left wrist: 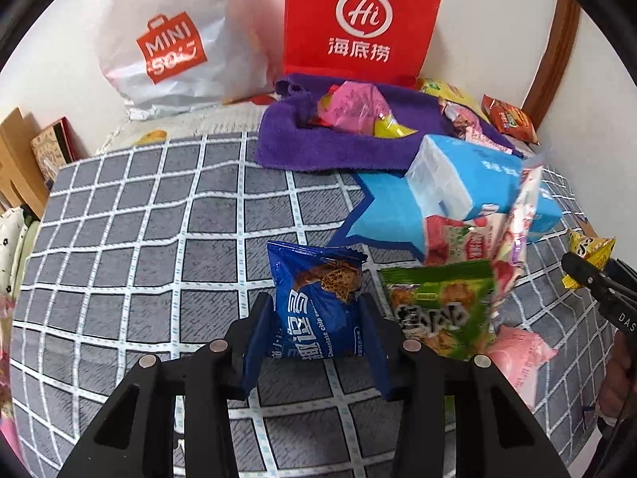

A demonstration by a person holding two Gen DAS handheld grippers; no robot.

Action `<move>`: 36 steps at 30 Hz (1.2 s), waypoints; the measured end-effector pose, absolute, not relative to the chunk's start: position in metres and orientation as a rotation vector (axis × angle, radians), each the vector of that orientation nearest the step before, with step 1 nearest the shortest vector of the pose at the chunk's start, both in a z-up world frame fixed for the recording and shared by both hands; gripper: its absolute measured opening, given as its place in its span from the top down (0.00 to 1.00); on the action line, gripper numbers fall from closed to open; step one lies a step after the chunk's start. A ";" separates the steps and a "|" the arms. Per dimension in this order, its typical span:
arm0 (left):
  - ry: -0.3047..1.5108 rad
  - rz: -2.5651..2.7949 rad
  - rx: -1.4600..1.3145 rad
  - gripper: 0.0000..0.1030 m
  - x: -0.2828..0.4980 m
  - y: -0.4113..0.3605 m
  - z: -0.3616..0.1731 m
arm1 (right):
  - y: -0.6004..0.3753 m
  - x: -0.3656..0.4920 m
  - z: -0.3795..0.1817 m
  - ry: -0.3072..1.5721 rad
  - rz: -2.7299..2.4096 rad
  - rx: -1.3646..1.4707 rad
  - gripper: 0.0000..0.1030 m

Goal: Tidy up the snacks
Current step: 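Lift the blue bag with the left tool while the right tool carries the yellow bag toward the towel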

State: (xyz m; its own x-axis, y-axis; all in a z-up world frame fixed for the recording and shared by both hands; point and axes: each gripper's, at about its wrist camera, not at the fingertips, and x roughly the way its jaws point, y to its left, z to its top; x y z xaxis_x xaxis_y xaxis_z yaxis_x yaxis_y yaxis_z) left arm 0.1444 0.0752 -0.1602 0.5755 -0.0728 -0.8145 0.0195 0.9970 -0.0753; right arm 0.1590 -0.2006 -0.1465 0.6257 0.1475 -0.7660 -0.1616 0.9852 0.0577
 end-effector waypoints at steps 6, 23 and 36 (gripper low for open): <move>0.957 -0.127 -0.113 0.60 0.139 0.072 -0.135 | -0.191 0.152 -0.123 0.835 0.196 -0.045 0.42; 0.859 -0.196 -0.107 0.60 0.165 0.050 -0.052 | -0.177 0.178 -0.058 0.750 0.188 -0.047 0.42; 0.832 -0.206 -0.101 0.60 0.229 0.049 -0.011 | -0.161 0.245 -0.028 0.714 0.182 -0.047 0.42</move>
State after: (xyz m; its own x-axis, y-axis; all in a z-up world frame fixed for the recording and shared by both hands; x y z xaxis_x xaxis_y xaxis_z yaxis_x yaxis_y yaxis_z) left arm 0.2287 0.0485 -0.0106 0.6548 -0.2208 -0.7228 0.1415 0.9753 -0.1698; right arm 0.2447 -0.1607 -0.0276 0.7408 0.1500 -0.6547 -0.1819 0.9831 0.0194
